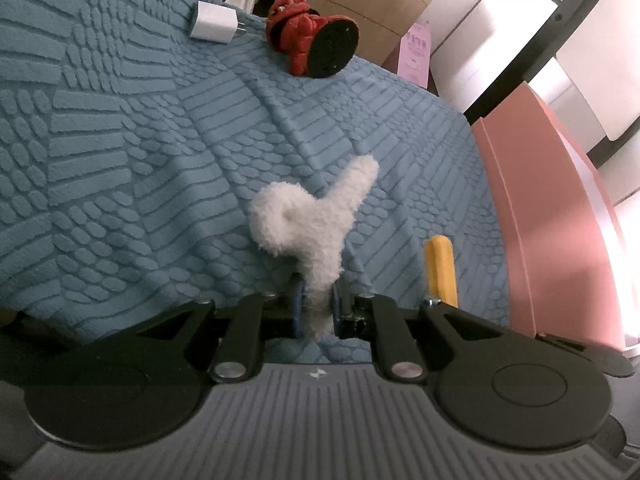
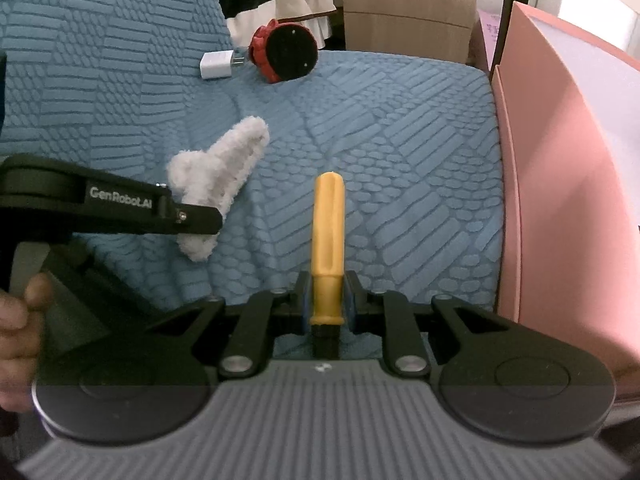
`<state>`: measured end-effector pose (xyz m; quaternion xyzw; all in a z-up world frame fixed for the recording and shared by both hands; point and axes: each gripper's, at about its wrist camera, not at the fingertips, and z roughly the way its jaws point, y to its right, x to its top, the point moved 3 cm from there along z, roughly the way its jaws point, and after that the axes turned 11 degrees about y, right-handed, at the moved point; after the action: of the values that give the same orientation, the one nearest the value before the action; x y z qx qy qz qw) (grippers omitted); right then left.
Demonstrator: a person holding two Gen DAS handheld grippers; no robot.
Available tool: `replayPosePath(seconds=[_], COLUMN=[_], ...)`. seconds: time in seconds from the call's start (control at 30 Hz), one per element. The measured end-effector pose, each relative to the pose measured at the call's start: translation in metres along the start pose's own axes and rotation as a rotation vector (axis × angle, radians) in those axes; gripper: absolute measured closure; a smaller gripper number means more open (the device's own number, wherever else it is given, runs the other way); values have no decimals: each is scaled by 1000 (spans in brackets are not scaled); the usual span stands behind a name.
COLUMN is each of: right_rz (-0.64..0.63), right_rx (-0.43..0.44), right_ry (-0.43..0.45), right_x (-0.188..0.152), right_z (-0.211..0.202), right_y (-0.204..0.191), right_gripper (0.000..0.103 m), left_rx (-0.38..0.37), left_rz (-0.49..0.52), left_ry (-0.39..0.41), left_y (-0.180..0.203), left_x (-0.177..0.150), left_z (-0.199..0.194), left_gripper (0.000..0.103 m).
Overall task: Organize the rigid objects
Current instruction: 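Lift screwdriver with right tool while left tool lifts plush toy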
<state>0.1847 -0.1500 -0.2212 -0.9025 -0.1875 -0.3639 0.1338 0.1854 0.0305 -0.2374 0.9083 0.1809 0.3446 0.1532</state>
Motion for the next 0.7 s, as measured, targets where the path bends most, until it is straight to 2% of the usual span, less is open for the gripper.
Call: replayPosePath(seconds=[0.07, 0.13, 0.23, 0.33, 0.4, 0.5, 0.53, 0.7], right_rz=[12, 34, 52, 48, 34, 24, 26, 15], right_rx=[12, 20, 28, 35, 38, 44, 32, 4], right_ry=[-4, -10, -10, -11, -8, -11, -9, -2], right_x=[0, 1, 2, 1, 1, 0, 0, 3], right_z=[2, 5, 7, 11, 11, 13, 13, 13], right_y=[1, 2, 2, 2, 0, -4, -4, -6], right_gripper=[82, 79, 76, 72, 72, 75, 80, 81], left_rx=[9, 10, 35, 62, 36, 41, 51, 72], left_rz=[0, 6, 10, 21, 12, 7, 16, 62], left_ry=[-9, -8, -2, 3, 5, 18, 21, 38], left_y=[0, 0, 0, -2, -2, -5, -6, -5], left_x=[0, 1, 1, 4, 8, 15, 17, 24], left_z=[1, 2, 0, 0, 0, 1, 2, 6], left_gripper=[73, 51, 35, 33, 33, 33, 33, 33])
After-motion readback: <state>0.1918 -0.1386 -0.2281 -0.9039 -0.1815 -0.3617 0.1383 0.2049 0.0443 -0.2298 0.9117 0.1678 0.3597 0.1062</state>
